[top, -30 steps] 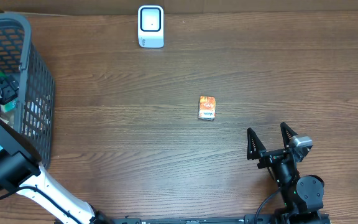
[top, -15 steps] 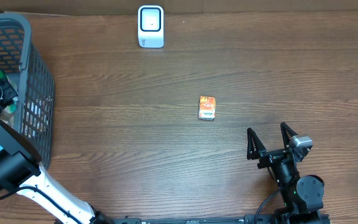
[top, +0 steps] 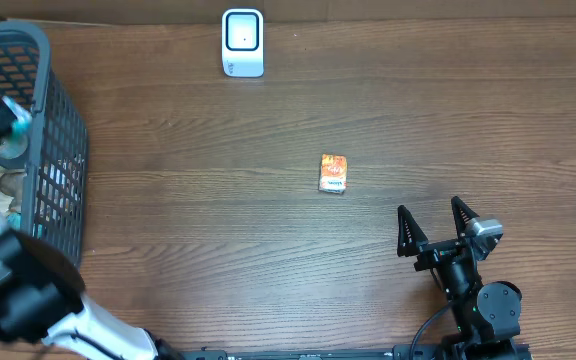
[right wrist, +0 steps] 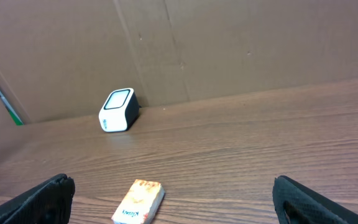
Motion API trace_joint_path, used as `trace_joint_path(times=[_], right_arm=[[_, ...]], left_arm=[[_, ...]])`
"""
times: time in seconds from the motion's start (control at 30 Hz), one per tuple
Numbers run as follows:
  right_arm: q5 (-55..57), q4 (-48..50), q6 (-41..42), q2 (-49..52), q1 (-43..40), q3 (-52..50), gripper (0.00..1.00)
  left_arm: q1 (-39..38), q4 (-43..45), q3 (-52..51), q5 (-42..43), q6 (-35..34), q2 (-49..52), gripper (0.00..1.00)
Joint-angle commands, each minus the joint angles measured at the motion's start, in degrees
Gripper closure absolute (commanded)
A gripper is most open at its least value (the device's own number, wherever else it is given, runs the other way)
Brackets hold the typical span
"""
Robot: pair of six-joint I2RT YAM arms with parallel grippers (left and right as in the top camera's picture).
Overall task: Scan the item barcode
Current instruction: 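Reach the left gripper into the basket and grasp the teal packet, then pass the teal packet by the scanner and place it beside the orange box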
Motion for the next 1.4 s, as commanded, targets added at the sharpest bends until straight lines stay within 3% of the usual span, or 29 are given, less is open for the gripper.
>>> trace_joint_path(times=[0.0,0.17,0.37,0.67,0.9,1.1,1.2,1.27,1.3,1.37], right_arm=[[-0.1,0.2,-0.1,-0.6,-0.2,-0.6,0.0],[-0.1,0.2,-0.1,-0.6,-0.2,-0.6,0.0],[-0.1,0.2,-0.1,-0.6,-0.2,-0.6,0.0],[-0.1,0.2,-0.1,-0.6,-0.2,-0.6,0.0],[-0.1,0.2,-0.1,-0.6,-0.2,-0.6,0.0],[-0.1,0.2,-0.1,-0.6,-0.2,-0.6,0.0],[-0.1,0.2,-0.1,-0.6,-0.2,-0.6,0.0],[-0.1,0.2,-0.1,-0.6,-0.2,-0.6,0.0],[-0.1,0.2,-0.1,-0.6,-0.2,-0.6,0.0],[-0.1,0.2,-0.1,-0.6,-0.2,-0.6,0.0]], left_arm=[[-1.8,-0.9,2.6,6.6,-3.9,-10.5,0.96],[-8.8,-5.7,2.6,11.5,-4.7,-18.6,0.96],[-26.0,-12.0,1.5,10.6,-4.6,-18.9,0.96],[-49.7,-4.4,-9.8,10.7,-12.7,-9.3,0.96],[-59.1,5.7,-13.7,10.8,-25.5,3.8,0.96],[-60.4,8.8,-13.7,10.9,-41.2,12.1,0.95],[-60.4,8.9,-13.7,10.9,-44.8,14.9,0.95],[-60.4,9.1,-13.7,11.3,-44.7,16.0,0.88],[-60.4,9.0,-13.7,11.4,-44.7,16.3,0.75],[-60.4,9.0,-13.7,11.7,-44.2,16.4,0.36]])
